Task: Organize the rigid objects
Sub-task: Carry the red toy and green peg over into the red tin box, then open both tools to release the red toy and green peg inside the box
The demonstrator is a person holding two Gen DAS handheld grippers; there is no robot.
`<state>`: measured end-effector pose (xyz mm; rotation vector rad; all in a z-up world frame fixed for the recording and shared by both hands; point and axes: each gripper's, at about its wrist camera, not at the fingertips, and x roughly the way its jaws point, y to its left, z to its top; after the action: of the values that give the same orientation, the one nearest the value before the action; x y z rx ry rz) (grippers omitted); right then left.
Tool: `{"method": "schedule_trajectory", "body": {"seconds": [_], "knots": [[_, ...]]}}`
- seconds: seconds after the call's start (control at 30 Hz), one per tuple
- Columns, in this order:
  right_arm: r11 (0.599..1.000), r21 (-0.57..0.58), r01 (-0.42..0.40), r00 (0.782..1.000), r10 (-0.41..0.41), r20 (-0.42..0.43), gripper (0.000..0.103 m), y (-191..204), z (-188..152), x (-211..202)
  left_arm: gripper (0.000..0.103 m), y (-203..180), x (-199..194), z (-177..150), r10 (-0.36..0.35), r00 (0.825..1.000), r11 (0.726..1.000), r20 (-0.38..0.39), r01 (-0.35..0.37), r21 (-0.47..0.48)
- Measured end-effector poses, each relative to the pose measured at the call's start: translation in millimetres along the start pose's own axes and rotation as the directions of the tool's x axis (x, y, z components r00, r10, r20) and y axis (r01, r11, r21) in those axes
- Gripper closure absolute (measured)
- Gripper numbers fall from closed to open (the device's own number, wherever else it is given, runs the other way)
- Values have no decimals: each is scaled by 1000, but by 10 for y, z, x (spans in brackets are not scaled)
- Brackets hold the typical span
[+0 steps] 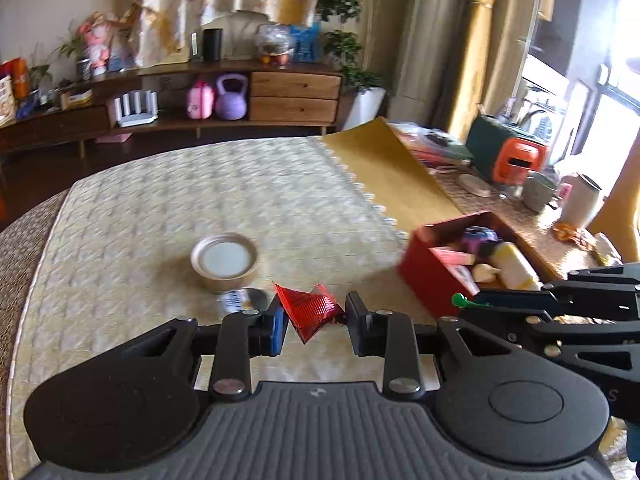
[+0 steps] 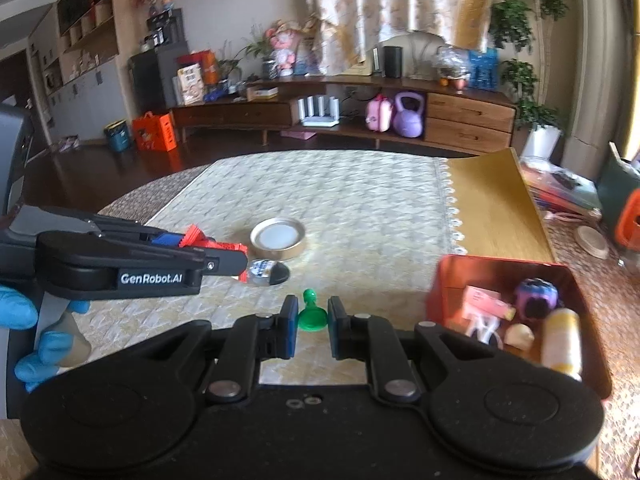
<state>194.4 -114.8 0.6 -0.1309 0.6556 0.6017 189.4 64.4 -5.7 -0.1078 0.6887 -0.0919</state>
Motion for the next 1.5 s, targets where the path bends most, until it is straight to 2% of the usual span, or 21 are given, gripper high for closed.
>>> {"method": "schedule_trajectory", "body": {"seconds": [0.3, 0.7, 1.1, 1.5], "knots": [[994, 83, 64, 997, -67, 32, 89, -436, -163, -317, 73, -562, -107, 48, -67, 998, 994, 8, 66, 82], [984, 130, 118, 992, -123, 32, 89, -901, -352, -532, 73, -1116, 111, 79, -125, 992, 982, -22, 127, 142], [974, 169, 153, 988, -153, -10, 89, -1274, -487, -467, 73, -1479, 574, 155, -156, 985, 970, -73, 167, 175], [972, 176, 158, 987, -148, -67, 89, -1522, -546, -91, 73, -1694, 1269, 313, -146, 981, 970, -125, 167, 179]]}}
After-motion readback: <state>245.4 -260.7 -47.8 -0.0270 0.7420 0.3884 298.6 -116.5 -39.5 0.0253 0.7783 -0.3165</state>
